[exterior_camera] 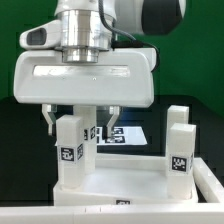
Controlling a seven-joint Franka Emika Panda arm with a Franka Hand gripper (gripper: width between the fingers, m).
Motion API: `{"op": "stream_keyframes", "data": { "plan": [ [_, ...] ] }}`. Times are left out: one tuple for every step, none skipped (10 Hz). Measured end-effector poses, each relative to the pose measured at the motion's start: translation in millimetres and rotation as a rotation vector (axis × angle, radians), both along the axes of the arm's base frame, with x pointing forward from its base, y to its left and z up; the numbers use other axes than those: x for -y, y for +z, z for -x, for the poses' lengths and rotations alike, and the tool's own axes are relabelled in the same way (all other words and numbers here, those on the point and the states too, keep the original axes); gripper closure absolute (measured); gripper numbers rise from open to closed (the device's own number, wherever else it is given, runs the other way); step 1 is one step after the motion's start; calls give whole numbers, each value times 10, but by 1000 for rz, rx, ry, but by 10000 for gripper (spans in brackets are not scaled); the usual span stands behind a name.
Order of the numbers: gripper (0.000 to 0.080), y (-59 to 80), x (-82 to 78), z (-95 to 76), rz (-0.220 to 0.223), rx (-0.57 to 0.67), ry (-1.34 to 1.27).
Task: Assemble desk
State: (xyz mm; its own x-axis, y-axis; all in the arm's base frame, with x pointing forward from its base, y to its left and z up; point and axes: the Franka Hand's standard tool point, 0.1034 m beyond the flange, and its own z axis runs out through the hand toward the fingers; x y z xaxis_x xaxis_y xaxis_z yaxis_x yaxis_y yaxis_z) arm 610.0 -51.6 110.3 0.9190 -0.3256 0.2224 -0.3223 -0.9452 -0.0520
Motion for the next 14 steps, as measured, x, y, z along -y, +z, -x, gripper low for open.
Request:
{"op": "stream_keyframes", "data": {
  "plan": [
    [151, -10, 1, -28, -3, -15, 3],
    [150, -58, -20, 55, -44, -110, 7],
    [150, -11, 10, 12, -62, -136, 4],
    [150, 32, 32, -55, -49, -102, 3],
    [150, 18, 26, -51, -49, -101, -3],
    [252, 18, 30, -51, -52, -101, -23],
    [388, 18, 34, -51, -52, -101, -23],
    [388, 16, 33, -51, -66, -100, -94],
    [514, 15, 29, -51, -79, -101, -169],
    [514, 14, 30, -51, -84, -101, -196],
    [514, 10, 29, -52, -101, -100, -292],
    [514, 10, 27, -62, -127, -100, -441],
    [514, 8, -8, -61, -163, -109, -646],
    [514, 3, -37, -43, -200, -128, -842]
  ]
}}
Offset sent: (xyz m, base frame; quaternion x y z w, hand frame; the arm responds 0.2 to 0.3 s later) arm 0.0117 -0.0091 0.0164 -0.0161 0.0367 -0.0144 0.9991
